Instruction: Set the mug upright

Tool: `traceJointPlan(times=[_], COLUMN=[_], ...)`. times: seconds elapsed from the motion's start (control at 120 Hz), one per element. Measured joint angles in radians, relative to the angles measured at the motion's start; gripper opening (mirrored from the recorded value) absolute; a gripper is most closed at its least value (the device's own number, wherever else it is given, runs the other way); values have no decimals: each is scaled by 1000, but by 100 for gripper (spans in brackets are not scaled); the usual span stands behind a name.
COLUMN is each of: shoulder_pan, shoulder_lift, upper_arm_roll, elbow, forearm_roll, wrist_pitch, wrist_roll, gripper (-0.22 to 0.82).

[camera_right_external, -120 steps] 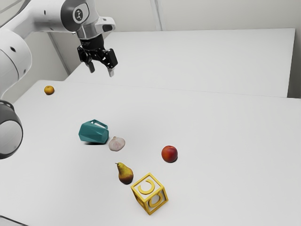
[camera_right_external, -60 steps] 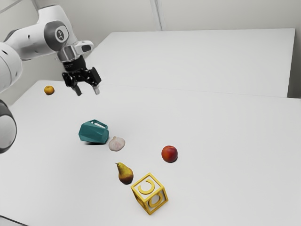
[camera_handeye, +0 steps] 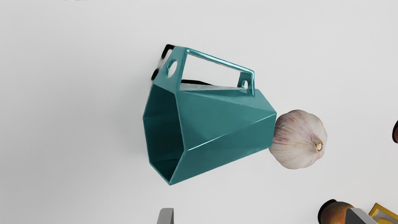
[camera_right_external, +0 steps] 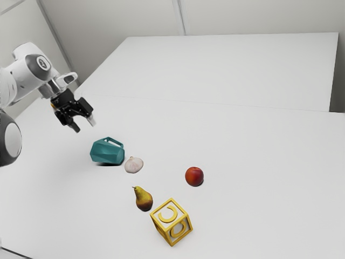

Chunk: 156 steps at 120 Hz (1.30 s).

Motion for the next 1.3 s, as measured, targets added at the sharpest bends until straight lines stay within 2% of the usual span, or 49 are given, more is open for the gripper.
traceJointPlan(times=[0.233,0.7,1.3], shoulder_pan=[41,116,149], shoulder_lift=[105,176,230], upper_arm_roll=[-1,-9,-14], elbow=[16,20,-23], forearm_roll=[-117,-231,-424], wrist_pitch=[3,-26,-126], wrist_roll=[141,341,451], gripper=[60,60,60])
